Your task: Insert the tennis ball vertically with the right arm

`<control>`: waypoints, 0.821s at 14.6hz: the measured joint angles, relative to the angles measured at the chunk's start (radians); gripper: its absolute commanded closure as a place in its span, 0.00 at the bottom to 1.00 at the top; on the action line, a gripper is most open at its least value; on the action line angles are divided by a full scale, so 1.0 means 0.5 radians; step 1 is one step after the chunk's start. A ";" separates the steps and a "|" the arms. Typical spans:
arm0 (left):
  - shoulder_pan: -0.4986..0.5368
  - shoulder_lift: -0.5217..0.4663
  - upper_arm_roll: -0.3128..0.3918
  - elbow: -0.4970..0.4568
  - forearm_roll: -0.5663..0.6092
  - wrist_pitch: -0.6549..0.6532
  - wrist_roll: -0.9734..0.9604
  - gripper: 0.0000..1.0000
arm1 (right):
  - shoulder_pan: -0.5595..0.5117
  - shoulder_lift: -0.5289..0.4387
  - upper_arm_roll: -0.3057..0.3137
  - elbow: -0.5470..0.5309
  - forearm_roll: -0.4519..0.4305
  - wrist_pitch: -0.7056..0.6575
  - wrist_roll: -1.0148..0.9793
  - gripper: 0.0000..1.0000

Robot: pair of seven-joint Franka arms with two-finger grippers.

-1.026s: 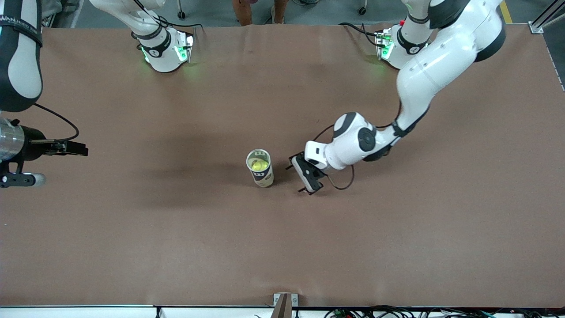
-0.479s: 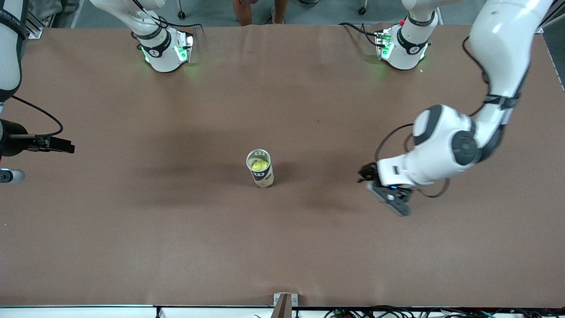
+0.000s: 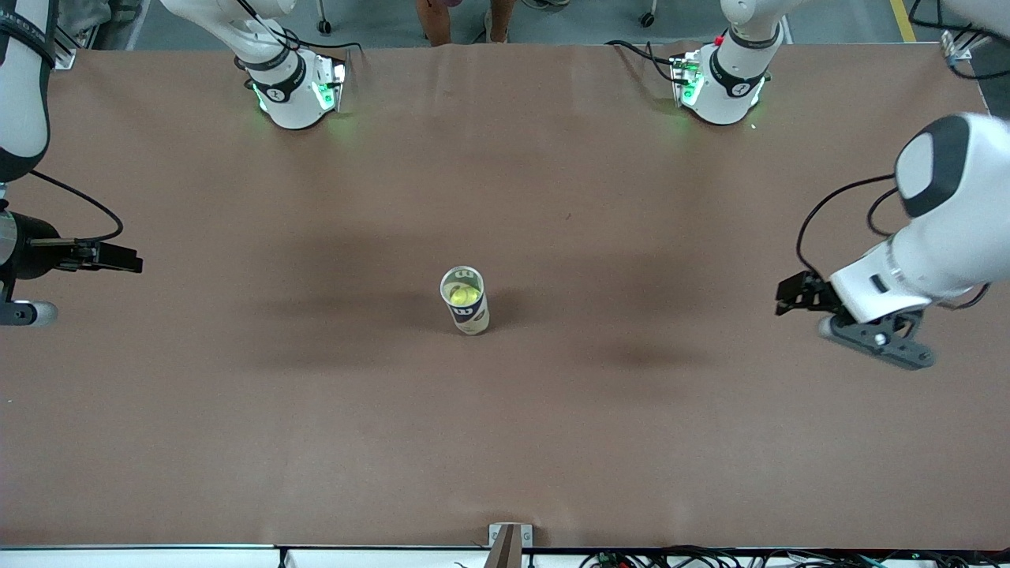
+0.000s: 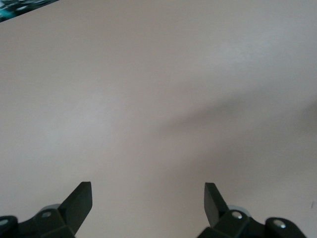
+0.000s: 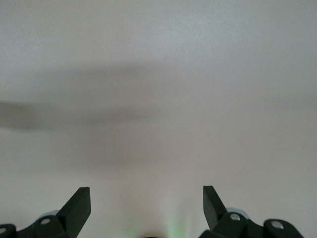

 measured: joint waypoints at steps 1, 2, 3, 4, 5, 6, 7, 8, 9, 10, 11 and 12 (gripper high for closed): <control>0.019 -0.042 0.003 0.042 0.001 -0.099 -0.019 0.00 | -0.001 -0.012 -0.001 0.004 0.000 -0.007 0.000 0.00; 0.028 -0.070 0.013 0.107 0.001 -0.214 -0.034 0.00 | -0.003 -0.028 -0.002 0.005 0.000 -0.014 0.000 0.00; 0.014 -0.098 0.055 0.168 0.002 -0.304 -0.040 0.00 | -0.003 -0.047 -0.002 0.003 0.000 -0.022 0.000 0.00; -0.041 -0.136 0.147 0.212 0.002 -0.352 -0.040 0.00 | -0.003 -0.074 -0.002 -0.010 0.000 -0.026 0.000 0.00; -0.140 -0.182 0.294 0.237 0.001 -0.377 -0.040 0.00 | -0.003 -0.110 -0.003 -0.039 0.000 -0.023 0.000 0.00; -0.253 -0.228 0.455 0.247 0.001 -0.389 -0.040 0.00 | -0.003 -0.157 -0.003 -0.087 0.000 -0.013 0.000 0.00; -0.352 -0.271 0.594 0.250 0.001 -0.399 -0.040 0.00 | -0.003 -0.215 -0.002 -0.144 0.000 0.000 0.000 0.00; -0.433 -0.313 0.702 0.251 0.001 -0.431 -0.046 0.00 | -0.003 -0.276 -0.002 -0.202 0.000 0.006 0.000 0.00; -0.498 -0.356 0.785 0.248 0.001 -0.477 -0.071 0.00 | -0.002 -0.337 -0.002 -0.255 0.000 0.009 0.000 0.00; -0.543 -0.405 0.847 0.237 -0.001 -0.523 -0.098 0.00 | -0.002 -0.400 -0.001 -0.306 0.001 0.009 0.000 0.00; -0.569 -0.463 0.879 0.211 -0.012 -0.561 -0.127 0.00 | -0.002 -0.460 -0.001 -0.351 0.001 0.009 0.000 0.00; -0.583 -0.534 0.897 0.164 -0.048 -0.589 -0.172 0.00 | -0.002 -0.519 0.000 -0.397 0.001 0.010 0.000 0.00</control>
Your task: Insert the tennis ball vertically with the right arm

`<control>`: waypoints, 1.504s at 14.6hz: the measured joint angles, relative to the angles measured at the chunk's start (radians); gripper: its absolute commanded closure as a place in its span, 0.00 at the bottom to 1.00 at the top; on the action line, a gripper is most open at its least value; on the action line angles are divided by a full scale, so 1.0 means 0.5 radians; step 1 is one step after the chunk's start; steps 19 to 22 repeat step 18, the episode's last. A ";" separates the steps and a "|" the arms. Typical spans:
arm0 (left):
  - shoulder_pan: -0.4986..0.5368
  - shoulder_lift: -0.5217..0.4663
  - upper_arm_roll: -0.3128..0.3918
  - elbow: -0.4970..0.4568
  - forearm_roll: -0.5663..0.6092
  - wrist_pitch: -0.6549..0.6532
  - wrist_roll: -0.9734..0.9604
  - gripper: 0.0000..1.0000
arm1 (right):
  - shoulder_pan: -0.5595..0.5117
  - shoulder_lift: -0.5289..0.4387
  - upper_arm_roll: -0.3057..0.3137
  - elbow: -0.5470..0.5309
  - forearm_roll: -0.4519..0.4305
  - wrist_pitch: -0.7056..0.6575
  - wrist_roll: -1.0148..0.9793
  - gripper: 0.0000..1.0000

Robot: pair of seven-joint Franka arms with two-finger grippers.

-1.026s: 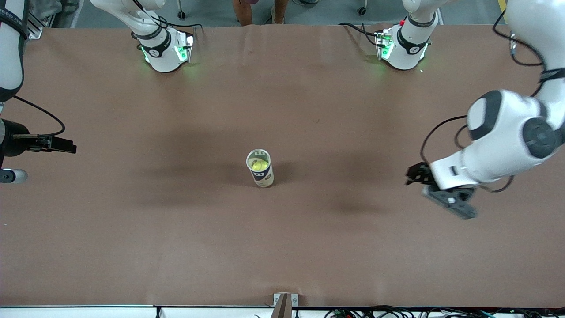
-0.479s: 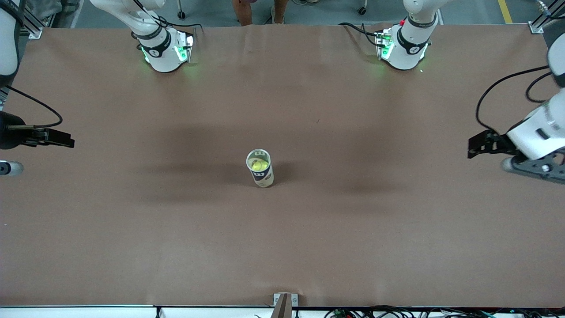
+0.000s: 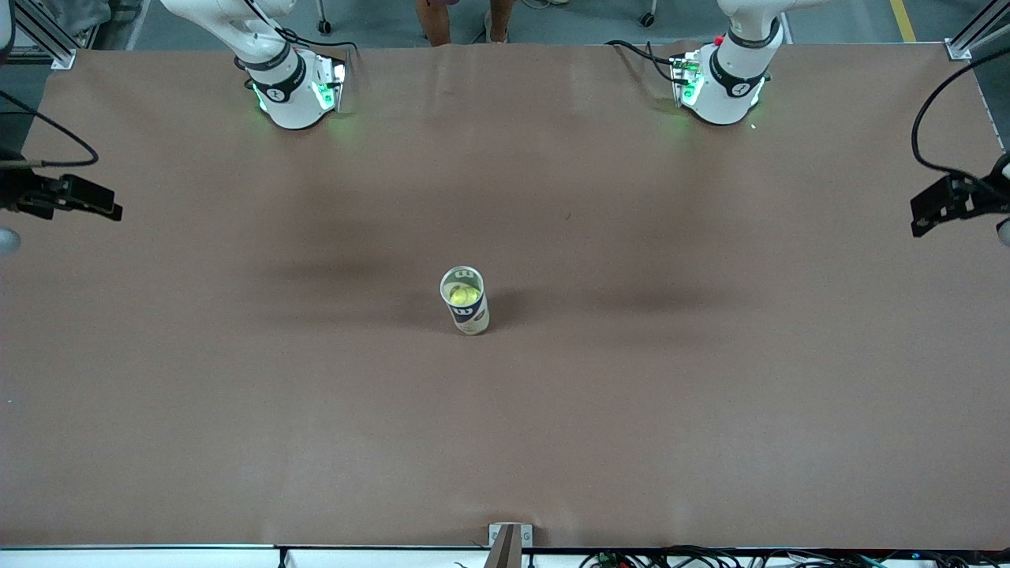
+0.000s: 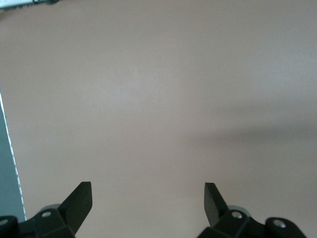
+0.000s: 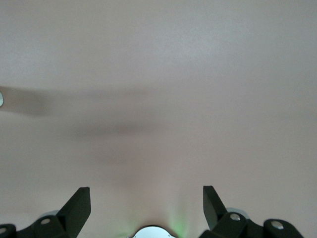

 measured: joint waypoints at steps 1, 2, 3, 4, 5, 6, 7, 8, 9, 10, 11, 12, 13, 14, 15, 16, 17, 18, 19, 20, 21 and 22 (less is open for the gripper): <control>-0.011 -0.078 0.018 -0.064 -0.065 -0.012 -0.058 0.00 | 0.000 -0.054 0.000 -0.044 0.000 0.002 0.000 0.00; -0.019 -0.144 0.042 -0.122 -0.131 -0.015 -0.099 0.00 | 0.000 -0.102 0.000 -0.083 0.000 0.009 0.000 0.00; -0.026 -0.198 0.072 -0.173 -0.183 -0.015 -0.118 0.00 | 0.000 -0.144 0.000 -0.114 0.000 0.015 0.000 0.00; -0.032 -0.229 0.099 -0.207 -0.211 -0.014 -0.122 0.00 | 0.000 -0.179 0.000 -0.138 0.000 0.017 0.000 0.00; -0.036 -0.241 0.117 -0.226 -0.219 -0.014 -0.123 0.00 | 0.000 -0.207 0.001 -0.154 0.000 0.019 0.000 0.00; -0.038 -0.240 0.126 -0.236 -0.220 -0.013 -0.124 0.00 | 0.000 -0.233 0.001 -0.168 0.000 0.020 0.000 0.00; -0.041 -0.236 0.130 -0.242 -0.220 -0.011 -0.124 0.00 | 0.000 -0.252 0.002 -0.178 0.000 0.020 0.000 0.00; -0.045 -0.233 0.131 -0.245 -0.220 -0.011 -0.124 0.00 | 0.000 -0.264 0.002 -0.184 0.000 0.022 0.000 0.00; -0.051 -0.233 0.131 -0.246 -0.220 -0.011 -0.124 0.00 | 0.000 -0.269 0.002 -0.187 0.000 0.026 0.000 0.00; -0.061 -0.233 0.132 -0.246 -0.220 -0.012 -0.124 0.00 | 0.000 -0.270 0.004 -0.187 0.000 0.031 0.000 0.00; -0.079 -0.233 0.132 -0.246 -0.220 -0.013 -0.124 0.00 | 0.000 -0.270 0.005 -0.188 0.000 0.034 0.000 0.00; -0.104 -0.233 0.133 -0.246 -0.220 -0.014 -0.124 0.00 | 0.000 -0.270 0.007 -0.189 0.000 0.035 0.000 0.00; -0.132 -0.233 0.133 -0.246 -0.220 -0.018 -0.124 0.00 | 0.001 -0.270 0.008 -0.189 0.000 0.036 0.000 0.00; -0.163 -0.233 0.134 -0.246 -0.220 -0.025 -0.128 0.00 | 0.001 -0.270 0.009 -0.189 0.000 0.039 0.000 0.00; -0.191 -0.233 0.133 -0.247 -0.220 -0.030 -0.136 0.00 | 0.001 -0.270 0.009 -0.189 0.000 0.041 0.000 0.00; -0.213 -0.233 0.132 -0.247 -0.220 -0.032 -0.142 0.00 | 0.001 -0.270 0.010 -0.189 0.001 0.042 0.000 0.00; -0.223 -0.233 0.129 -0.248 -0.220 -0.033 -0.143 0.00 | 0.001 -0.270 0.010 -0.189 0.001 0.042 0.000 0.00; -0.227 -0.233 0.127 -0.248 -0.220 -0.033 -0.143 0.00 | 0.001 -0.270 0.010 -0.189 0.001 0.042 0.000 0.00; -0.227 -0.233 0.127 -0.248 -0.220 -0.033 -0.143 0.00 | 0.001 -0.270 0.010 -0.189 0.001 0.042 0.000 0.00; -0.227 -0.233 0.127 -0.248 -0.220 -0.033 -0.143 0.00 | 0.001 -0.270 0.010 -0.189 0.001 0.042 0.000 0.00; -0.227 -0.233 0.127 -0.248 -0.220 -0.033 -0.143 0.00 | 0.001 -0.270 0.010 -0.189 0.001 0.042 0.000 0.00; -0.227 -0.233 0.127 -0.248 -0.220 -0.033 -0.143 0.00 | 0.001 -0.270 0.010 -0.189 0.001 0.042 0.000 0.00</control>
